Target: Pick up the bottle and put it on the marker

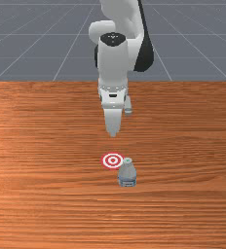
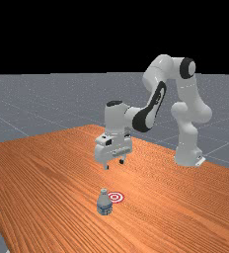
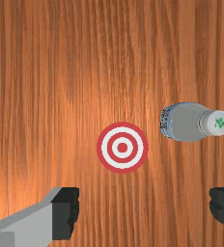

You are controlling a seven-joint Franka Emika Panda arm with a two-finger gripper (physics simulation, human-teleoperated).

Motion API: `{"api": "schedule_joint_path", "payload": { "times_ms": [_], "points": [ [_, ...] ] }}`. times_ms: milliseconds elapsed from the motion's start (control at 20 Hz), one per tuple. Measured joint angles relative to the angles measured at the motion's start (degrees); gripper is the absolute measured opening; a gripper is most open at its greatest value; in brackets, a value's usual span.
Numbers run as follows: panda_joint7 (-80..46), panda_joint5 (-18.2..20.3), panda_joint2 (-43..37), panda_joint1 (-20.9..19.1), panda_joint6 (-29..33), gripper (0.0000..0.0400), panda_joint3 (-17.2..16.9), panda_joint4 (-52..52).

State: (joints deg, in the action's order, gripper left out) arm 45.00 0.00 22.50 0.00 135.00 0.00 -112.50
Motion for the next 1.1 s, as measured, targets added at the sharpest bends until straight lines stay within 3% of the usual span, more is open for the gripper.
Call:
{"api": "schedule_joint_path", "payload": {
  "times_ms": [50,100,200,250,300,350,450,550,700,1000,1050,1100],
  "points": [
    [0.0,0.0,0.0,0.0,0.0,0.0249,0.0,0.0],
    [-1.1,0.1,-0.1,0.2,-0.2,0.0308,-0.2,0.0],
    [-2.2,0.1,-0.2,0.3,-0.4,0.0366,-0.4,0.0],
    [-13.1,-0.5,-3.9,1.7,-3.4,0.0224,-2.2,-3.1],
    [-24.0,-0.7,-7.0,2.8,-6.2,0.0137,-3.8,-3.9],
    [-34.9,-0.8,-8.8,3.8,-8.4,0.0084,-5.1,-4.0],
    [-56.5,-0.2,-9.9,5.5,-11.7,0.0031,-7.3,-3.4],
    [-75.9,1.4,-9.3,6.9,-14.5,0.0012,-9.2,-2.2],
    [-85.9,2.8,-8.7,7.3,-16.3,0.0003,-10.2,-1.3],
    [-88.9,3.7,-8.2,7.9,-13.7,0.0,-9.8,0.3],
    [-89.0,3.5,-7.7,8.3,-11.4,0.0157,-9.3,1.4],
    [-88.9,3.4,-6.8,9.0,-9.8,0.0252,-8.5,2.8]
  ]
}}
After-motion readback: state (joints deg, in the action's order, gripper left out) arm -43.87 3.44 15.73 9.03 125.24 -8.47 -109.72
